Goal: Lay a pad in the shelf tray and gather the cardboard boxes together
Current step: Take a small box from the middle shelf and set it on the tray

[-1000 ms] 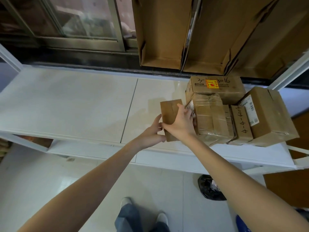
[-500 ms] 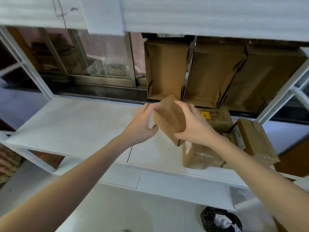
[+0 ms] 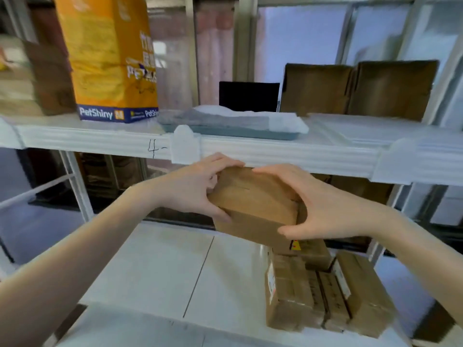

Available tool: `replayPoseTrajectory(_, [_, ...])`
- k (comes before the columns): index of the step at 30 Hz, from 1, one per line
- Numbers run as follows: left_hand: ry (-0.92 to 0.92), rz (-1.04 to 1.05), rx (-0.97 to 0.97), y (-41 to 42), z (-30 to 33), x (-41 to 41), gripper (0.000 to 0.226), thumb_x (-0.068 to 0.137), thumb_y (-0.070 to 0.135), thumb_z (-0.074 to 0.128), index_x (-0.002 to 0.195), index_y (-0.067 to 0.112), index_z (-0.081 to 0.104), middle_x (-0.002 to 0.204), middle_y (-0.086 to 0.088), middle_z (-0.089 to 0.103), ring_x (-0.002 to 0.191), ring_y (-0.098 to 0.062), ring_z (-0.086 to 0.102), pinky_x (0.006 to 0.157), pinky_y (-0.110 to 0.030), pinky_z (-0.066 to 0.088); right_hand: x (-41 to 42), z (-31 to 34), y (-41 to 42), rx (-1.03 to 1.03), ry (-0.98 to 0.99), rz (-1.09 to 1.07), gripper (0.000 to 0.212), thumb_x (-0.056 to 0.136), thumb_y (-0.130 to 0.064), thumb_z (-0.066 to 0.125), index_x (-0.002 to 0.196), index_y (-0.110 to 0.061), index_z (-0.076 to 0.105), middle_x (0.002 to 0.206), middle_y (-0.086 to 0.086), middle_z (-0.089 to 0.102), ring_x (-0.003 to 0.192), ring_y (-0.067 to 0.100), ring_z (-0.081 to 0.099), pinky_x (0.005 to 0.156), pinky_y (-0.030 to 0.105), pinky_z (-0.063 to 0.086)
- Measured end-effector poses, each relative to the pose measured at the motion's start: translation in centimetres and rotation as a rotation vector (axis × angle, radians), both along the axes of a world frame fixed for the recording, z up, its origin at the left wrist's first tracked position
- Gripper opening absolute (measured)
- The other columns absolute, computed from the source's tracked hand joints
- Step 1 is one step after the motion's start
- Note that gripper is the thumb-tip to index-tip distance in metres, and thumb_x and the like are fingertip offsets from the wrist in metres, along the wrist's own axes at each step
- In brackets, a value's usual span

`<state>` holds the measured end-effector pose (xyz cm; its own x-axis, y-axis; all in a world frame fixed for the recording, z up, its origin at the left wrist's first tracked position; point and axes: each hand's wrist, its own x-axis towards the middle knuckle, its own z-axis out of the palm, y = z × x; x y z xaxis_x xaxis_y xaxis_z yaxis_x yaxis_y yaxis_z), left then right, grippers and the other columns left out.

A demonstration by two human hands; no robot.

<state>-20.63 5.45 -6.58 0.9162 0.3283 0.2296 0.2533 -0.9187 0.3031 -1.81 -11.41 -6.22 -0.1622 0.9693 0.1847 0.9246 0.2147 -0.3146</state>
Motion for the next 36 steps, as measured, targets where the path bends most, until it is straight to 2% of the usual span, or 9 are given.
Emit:
replayPoseTrajectory(6, [-0.282,0.015,0.011,-2.2,5.2,-2.4,0.092,0.052,0.055,0.076,0.133,0.047,0.033,0.129,0.03,0.037,0.119,0.009,0.04,0.089,-0.01,0.04,0.0,4.6,-2.4,0.317,0.121,-0.023,0.078,0.069,-0.058,0.065,0.13,-0.061,0.016,0.128,-0.046,0.024,0.119,-0.025,0.027,0.087,-0.003,0.032])
replayPoseTrajectory(12, [-0.534,0.019,0.14,-1.6,9.8,-2.6,0.089,0.058,0.042,0.079,0.134,0.036,0.033,0.131,0.015,0.038,0.112,0.005,0.043,0.081,0.001,0.04,-0.2,8.4,-0.8,0.589,0.122,-0.118,0.08,0.067,-0.058,0.061,0.136,-0.046,0.021,0.127,-0.036,0.031,0.113,-0.018,0.036,0.089,0.006,0.031])
replayPoseTrajectory(16, [-0.621,0.092,0.341,0.7,12.0,-1.7,0.09,0.064,0.031,0.084,0.138,0.023,0.033,0.132,0.008,0.035,0.12,-0.002,0.035,0.095,-0.018,0.041,-0.2,10.2,1.3,0.688,0.186,-0.195,0.084,0.078,-0.036,0.069,0.143,-0.041,0.017,0.137,-0.012,0.043,0.099,0.007,0.057,0.084,0.021,0.045])
replayPoseTrajectory(21, [-0.614,0.139,0.463,3.3,12.5,0.4,0.09,0.065,0.021,0.083,0.139,0.017,0.031,0.139,-0.001,0.03,0.126,-0.012,0.033,0.105,-0.025,0.033,-0.1,11.0,5.0,0.635,0.259,-0.237,0.083,0.084,-0.034,0.064,0.147,-0.039,0.009,0.142,-0.009,0.04,0.094,0.016,0.064,0.09,0.039,0.051])
replayPoseTrajectory(25, [-0.499,0.171,0.326,5.2,11.9,1.8,0.095,0.071,0.029,0.08,0.144,0.025,0.02,0.139,0.006,0.018,0.12,-0.006,0.026,0.099,-0.017,0.032,0.6,10.8,8.2,0.532,0.253,-0.272,0.079,0.086,-0.037,0.059,0.147,-0.038,0.009,0.133,-0.005,0.037,0.088,0.018,0.062,0.084,0.037,0.052])
replayPoseTrajectory(29, [-0.468,0.178,0.112,6.8,11.2,3.3,0.065,0.09,0.014,0.057,0.144,0.021,0.022,0.13,0.007,0.017,0.118,-0.009,0.027,0.089,-0.005,0.037,1.4,9.8,11.0,0.46,0.262,-0.313,0.081,0.088,-0.032,0.058,0.148,-0.035,0.004,0.134,-0.003,0.03,0.08,0.025,0.063,0.08,0.04,0.053])
replayPoseTrajectory(31, [-0.46,0.167,0.018,7.8,10.7,4.0,0.056,0.093,0.007,0.047,0.144,0.018,0.025,0.125,0.007,0.016,0.119,-0.01,0.026,0.078,0.004,0.034,1.9,9.3,12.1,0.424,0.269,-0.332,0.079,0.09,-0.029,0.056,0.148,-0.031,0.003,0.134,-0.001,0.03,0.083,0.022,0.061,0.071,0.029,0.052])
replayPoseTrajectory(33, [-0.457,0.166,-0.046,8.7,10.0,4.7,0.051,0.094,0.004,0.043,0.141,0.021,0.03,0.123,0.008,0.018,0.118,-0.01,0.028,0.075,0.001,0.034,2.3,8.8,12.7,0.381,0.273,-0.351,0.072,0.091,-0.026,0.054,0.147,-0.028,0.009,0.133,0.0,0.029,0.089,0.021,0.062,0.056,0.015,0.046])
replayPoseTrajectory(36, [-0.462,0.17,-0.083,9.6,9.0,5.2,0.048,0.093,0.0,0.042,0.135,0.022,0.035,0.125,0.005,0.023,0.108,-0.012,0.034,0.071,0.002,0.036,2.9,8.0,13.2,0.368,0.256,-0.356,0.058,0.093,-0.021,0.051,0.141,-0.026,0.019,0.129,0.0,0.031,0.089,0.02,0.063,0.051,0.011,0.041])
